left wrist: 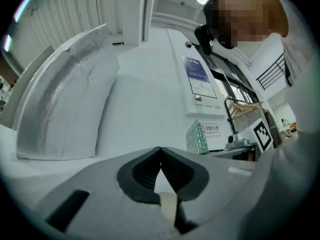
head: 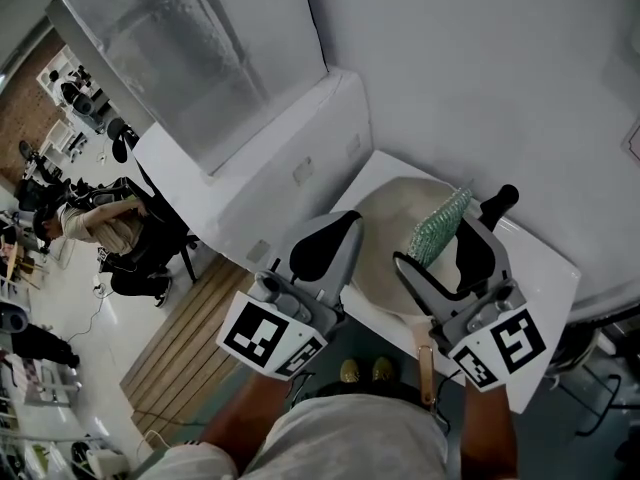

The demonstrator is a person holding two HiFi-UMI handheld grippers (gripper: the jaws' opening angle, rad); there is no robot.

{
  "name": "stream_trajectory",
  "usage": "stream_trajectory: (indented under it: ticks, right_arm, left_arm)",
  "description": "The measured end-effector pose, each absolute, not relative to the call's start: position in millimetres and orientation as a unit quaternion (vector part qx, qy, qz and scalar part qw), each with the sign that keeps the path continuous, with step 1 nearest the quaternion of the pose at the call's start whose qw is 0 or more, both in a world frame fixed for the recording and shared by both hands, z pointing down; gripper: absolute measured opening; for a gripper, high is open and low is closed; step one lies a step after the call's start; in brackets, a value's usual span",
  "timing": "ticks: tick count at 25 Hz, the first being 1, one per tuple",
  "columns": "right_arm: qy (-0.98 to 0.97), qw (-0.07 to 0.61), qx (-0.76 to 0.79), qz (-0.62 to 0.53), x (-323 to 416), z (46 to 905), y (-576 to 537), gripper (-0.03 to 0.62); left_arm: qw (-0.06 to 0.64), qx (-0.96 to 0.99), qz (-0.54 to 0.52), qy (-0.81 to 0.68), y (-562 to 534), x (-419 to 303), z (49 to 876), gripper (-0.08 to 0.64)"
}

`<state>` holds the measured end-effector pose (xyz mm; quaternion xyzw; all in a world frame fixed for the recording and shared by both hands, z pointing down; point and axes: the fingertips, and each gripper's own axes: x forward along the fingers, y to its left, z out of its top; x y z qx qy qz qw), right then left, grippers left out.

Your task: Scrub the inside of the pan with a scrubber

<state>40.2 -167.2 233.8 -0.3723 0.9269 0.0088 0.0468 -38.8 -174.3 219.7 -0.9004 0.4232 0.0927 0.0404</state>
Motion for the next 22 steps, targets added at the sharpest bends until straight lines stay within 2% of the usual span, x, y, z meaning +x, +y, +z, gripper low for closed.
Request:
stream_trajectory:
  ticks: [22]
  right_arm:
    - [0.92, 0.021, -0.39, 0.037, 32.2, 236.7, -148.4, 0.351]
  left_arm:
    - [0.035, -0.909, 0.115, 0.399, -161.9, -39.6, 218.5, 0.015]
